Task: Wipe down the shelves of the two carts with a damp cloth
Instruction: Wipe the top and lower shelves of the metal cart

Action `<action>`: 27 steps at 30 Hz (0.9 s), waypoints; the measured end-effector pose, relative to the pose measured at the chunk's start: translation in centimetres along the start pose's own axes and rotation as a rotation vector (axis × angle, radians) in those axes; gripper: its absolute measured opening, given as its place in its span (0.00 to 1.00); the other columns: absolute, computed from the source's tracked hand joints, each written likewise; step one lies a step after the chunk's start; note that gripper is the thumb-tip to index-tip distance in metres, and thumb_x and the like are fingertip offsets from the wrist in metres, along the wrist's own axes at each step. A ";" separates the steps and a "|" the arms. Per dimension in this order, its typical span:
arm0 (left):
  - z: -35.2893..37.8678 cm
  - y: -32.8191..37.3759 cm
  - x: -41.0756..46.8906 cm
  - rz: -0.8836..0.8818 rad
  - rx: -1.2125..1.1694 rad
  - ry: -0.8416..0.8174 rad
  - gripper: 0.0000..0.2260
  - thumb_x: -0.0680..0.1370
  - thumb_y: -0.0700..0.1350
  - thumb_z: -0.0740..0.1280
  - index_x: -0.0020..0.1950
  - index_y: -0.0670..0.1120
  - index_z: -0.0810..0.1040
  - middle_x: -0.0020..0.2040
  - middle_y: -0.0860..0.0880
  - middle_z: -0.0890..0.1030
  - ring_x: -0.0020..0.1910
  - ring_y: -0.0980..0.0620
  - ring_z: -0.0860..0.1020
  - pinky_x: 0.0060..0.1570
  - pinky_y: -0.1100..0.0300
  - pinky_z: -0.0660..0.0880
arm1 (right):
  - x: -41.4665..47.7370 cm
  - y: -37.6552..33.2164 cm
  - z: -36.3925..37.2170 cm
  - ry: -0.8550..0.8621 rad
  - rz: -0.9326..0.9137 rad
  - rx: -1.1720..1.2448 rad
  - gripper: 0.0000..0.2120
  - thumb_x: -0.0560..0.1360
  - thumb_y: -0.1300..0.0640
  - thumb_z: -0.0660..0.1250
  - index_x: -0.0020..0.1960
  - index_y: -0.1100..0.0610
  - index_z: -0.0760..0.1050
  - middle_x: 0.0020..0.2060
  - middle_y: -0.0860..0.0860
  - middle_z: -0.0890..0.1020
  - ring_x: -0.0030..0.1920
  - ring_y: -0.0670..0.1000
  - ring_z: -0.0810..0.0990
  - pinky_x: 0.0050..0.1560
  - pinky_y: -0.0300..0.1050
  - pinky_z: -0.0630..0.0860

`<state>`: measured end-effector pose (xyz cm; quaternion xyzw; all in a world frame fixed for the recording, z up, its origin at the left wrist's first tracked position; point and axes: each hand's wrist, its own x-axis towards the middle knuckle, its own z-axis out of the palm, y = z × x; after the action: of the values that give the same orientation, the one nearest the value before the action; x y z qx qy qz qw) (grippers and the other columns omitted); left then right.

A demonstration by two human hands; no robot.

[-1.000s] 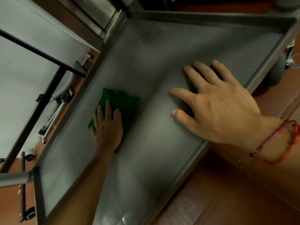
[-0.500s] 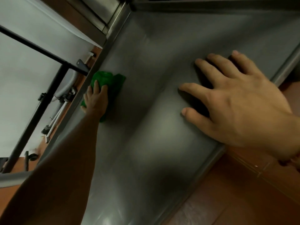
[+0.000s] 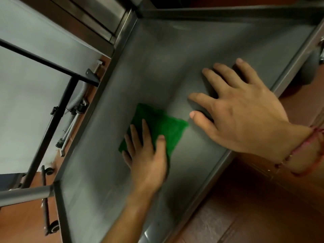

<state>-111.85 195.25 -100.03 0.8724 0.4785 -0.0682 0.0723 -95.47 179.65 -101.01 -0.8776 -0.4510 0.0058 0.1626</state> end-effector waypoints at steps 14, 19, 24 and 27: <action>-1.6 1.1 10.1 -0.030 0.000 0.048 0.28 0.82 0.63 0.47 0.81 0.58 0.45 0.82 0.50 0.46 0.80 0.44 0.44 0.75 0.35 0.42 | 0.3 0.0 0.4 0.058 0.041 0.027 0.30 0.80 0.38 0.44 0.67 0.54 0.74 0.74 0.65 0.66 0.76 0.64 0.61 0.77 0.64 0.51; -1.6 2.3 8.7 -0.070 -0.037 0.022 0.28 0.82 0.63 0.48 0.80 0.59 0.45 0.82 0.51 0.43 0.80 0.46 0.41 0.75 0.37 0.40 | 0.2 0.0 0.4 0.082 0.050 0.038 0.30 0.80 0.38 0.45 0.67 0.54 0.75 0.74 0.64 0.67 0.76 0.64 0.62 0.77 0.64 0.52; -0.6 4.7 2.1 -0.028 0.006 -0.039 0.31 0.79 0.65 0.46 0.80 0.60 0.41 0.82 0.51 0.41 0.80 0.49 0.39 0.75 0.39 0.39 | 0.4 -0.1 0.3 0.093 0.074 0.053 0.29 0.82 0.38 0.45 0.67 0.55 0.74 0.73 0.63 0.68 0.75 0.64 0.63 0.76 0.64 0.53; 0.3 6.0 -2.8 0.051 0.068 -0.077 0.40 0.66 0.69 0.36 0.78 0.61 0.35 0.81 0.53 0.37 0.79 0.49 0.36 0.75 0.41 0.37 | 0.5 -0.1 0.2 0.109 0.084 0.082 0.29 0.82 0.39 0.45 0.67 0.53 0.74 0.72 0.61 0.70 0.74 0.63 0.64 0.76 0.64 0.54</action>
<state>-108.34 189.68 -99.44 0.8831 0.4502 -0.1162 0.0629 -95.34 180.14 -101.10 -0.8874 -0.4035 -0.0165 0.2223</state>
